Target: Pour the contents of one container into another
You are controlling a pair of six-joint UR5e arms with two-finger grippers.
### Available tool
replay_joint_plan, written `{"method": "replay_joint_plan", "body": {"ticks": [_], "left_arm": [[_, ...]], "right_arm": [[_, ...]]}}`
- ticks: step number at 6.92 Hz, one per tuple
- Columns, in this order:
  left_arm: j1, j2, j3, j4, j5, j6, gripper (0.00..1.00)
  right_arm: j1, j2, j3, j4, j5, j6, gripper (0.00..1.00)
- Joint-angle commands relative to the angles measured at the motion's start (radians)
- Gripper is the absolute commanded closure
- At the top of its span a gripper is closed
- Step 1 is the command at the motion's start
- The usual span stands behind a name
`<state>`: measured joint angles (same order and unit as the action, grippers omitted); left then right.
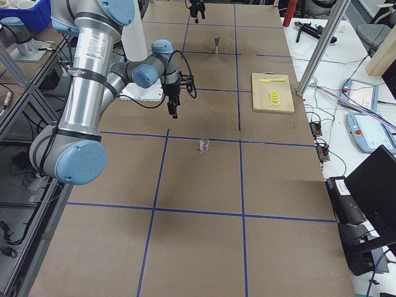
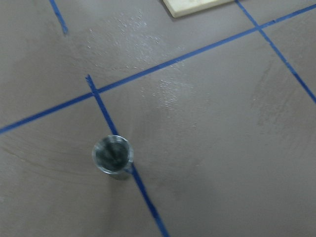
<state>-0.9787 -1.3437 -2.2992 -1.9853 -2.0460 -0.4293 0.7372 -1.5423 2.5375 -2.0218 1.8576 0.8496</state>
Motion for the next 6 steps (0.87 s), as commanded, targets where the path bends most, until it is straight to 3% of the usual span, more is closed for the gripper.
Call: {"method": "replay_joint_plan", "body": {"ticks": [1, 3, 5, 6], "left_arm": [[-0.260, -0.167, 0.140, 0.248, -0.156, 0.252, 0.00], [-0.477, -0.260, 0.379, 0.325, -0.345, 0.499, 0.00], [-0.558, -0.256, 0.512, 0.324, -0.353, 0.654, 0.00], [-0.583, -0.233, 0.518, 0.318, -0.352, 0.653, 0.00]], "right_arm": [[0.202, 0.099, -0.055, -0.124, 0.113, -0.273, 0.00], [0.437, 0.096, -0.171, -0.115, 0.304, -0.541, 0.00], [0.633, 0.061, -0.299, -0.112, 0.455, -0.802, 0.00], [0.690, 0.057, -0.353, -0.110, 0.480, -0.889, 0.00]]}}
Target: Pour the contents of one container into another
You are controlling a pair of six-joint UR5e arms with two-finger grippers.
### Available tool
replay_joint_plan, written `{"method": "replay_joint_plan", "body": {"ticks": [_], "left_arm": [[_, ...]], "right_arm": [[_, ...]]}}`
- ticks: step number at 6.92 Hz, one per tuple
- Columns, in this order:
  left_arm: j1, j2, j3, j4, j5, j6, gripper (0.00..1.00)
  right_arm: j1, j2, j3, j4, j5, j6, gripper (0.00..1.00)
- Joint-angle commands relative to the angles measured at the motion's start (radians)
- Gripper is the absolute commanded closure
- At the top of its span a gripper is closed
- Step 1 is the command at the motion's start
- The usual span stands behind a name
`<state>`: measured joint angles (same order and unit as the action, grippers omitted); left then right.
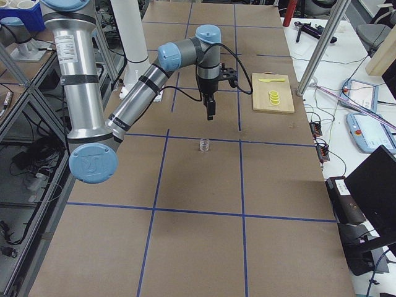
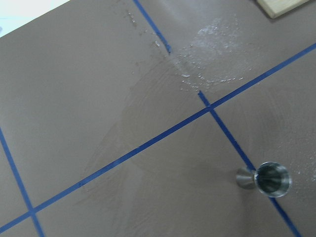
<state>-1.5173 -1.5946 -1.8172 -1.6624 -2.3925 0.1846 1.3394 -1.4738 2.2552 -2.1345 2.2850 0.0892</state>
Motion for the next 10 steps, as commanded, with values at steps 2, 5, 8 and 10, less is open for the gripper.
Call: {"method": "replay_joint_plan", "body": {"ticks": [2, 5, 8, 10], "left_arm": [[-0.040, 0.025, 0.120, -0.072, 0.004, 0.041, 0.00], [-0.037, 0.015, 0.220, -0.053, 0.010, 0.036, 0.00], [-0.034, 0.005, 0.289, -0.008, 0.054, 0.042, 0.00], [-0.034, 0.011, 0.294, 0.036, 0.058, 0.041, 0.00]], "right_arm": [[0.153, -0.010, -0.114, 0.016, 0.045, -0.220, 0.00], [0.152, -0.022, -0.378, 0.178, 0.042, -0.210, 0.00], [0.208, -0.074, -0.592, 0.446, 0.062, -0.203, 0.00], [0.247, -0.077, -0.632, 0.481, 0.111, -0.189, 0.00]]}}
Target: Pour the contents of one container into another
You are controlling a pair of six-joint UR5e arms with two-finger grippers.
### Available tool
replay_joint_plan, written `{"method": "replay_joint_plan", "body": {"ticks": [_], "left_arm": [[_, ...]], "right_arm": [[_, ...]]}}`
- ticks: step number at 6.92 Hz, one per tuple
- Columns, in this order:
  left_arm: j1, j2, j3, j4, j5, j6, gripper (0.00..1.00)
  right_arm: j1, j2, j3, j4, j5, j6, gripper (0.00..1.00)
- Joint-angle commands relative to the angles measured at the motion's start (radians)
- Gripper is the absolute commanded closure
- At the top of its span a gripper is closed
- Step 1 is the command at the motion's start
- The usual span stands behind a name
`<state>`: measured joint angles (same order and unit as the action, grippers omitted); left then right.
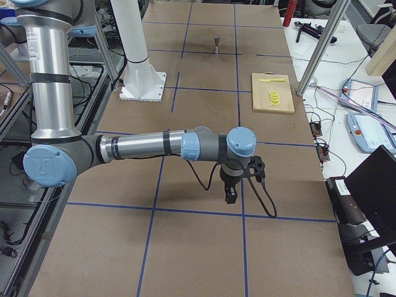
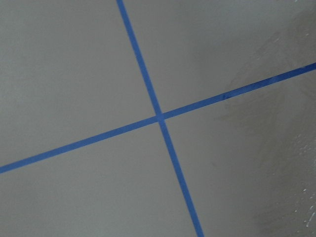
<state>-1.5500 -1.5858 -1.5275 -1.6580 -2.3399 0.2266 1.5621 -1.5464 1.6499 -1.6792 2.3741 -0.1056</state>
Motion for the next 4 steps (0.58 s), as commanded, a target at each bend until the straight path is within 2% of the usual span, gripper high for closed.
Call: {"method": "replay_joint_plan", "body": {"ticks": [1, 4], "left_arm": [[-0.013, 0.000, -0.011, 0.103, 0.005, 0.000, 0.00], [-0.057, 0.003, -0.028, 0.118, -0.004, -0.033, 0.00]], "right_arm": [[0.041, -0.006, -0.030, 0.027, 0.025, 0.018, 0.00], [0.050, -0.006, -0.030, 0.029, 0.027, 0.062, 0.00]]}}
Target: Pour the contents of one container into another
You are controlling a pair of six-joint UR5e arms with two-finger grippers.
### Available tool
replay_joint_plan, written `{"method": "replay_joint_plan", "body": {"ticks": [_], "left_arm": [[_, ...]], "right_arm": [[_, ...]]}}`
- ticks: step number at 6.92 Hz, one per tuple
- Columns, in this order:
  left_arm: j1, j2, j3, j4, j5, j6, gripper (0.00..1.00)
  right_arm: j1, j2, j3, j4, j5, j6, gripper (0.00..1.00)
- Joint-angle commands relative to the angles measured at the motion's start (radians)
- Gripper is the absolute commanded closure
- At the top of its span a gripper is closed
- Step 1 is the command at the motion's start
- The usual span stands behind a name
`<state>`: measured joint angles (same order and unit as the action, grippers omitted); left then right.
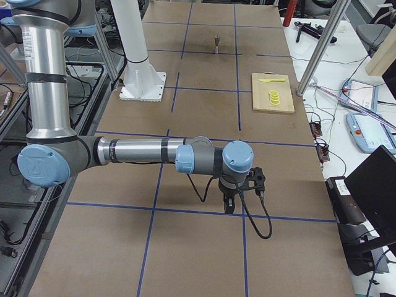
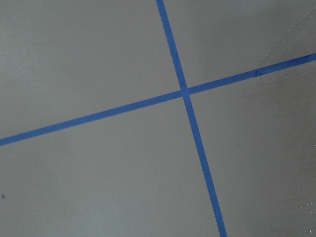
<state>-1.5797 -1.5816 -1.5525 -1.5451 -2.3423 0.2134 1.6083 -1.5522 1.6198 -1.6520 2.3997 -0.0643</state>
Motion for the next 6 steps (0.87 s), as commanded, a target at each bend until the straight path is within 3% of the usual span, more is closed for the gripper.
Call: {"method": "replay_joint_plan", "body": {"ticks": [1, 3, 5, 6], "left_arm": [[-0.043, -0.005, -0.021, 0.003, -0.003, -0.104, 0.00], [-0.045, 0.000, -0.043, 0.002, -0.003, -0.114, 0.00], [-0.045, 0.009, -0.066, -0.009, -0.003, -0.114, 0.00], [-0.045, 0.006, -0.066, -0.009, -0.002, -0.115, 0.00]], "right_arm": [[0.004, 0.000, 0.000, 0.001, 0.001, 0.023, 0.00], [0.004, -0.003, 0.000, 0.039, -0.001, 0.030, 0.00], [0.004, -0.029, -0.036, 0.217, -0.004, 0.173, 0.00], [0.004, -0.026, -0.053, 0.227, -0.002, 0.173, 0.00]]}}
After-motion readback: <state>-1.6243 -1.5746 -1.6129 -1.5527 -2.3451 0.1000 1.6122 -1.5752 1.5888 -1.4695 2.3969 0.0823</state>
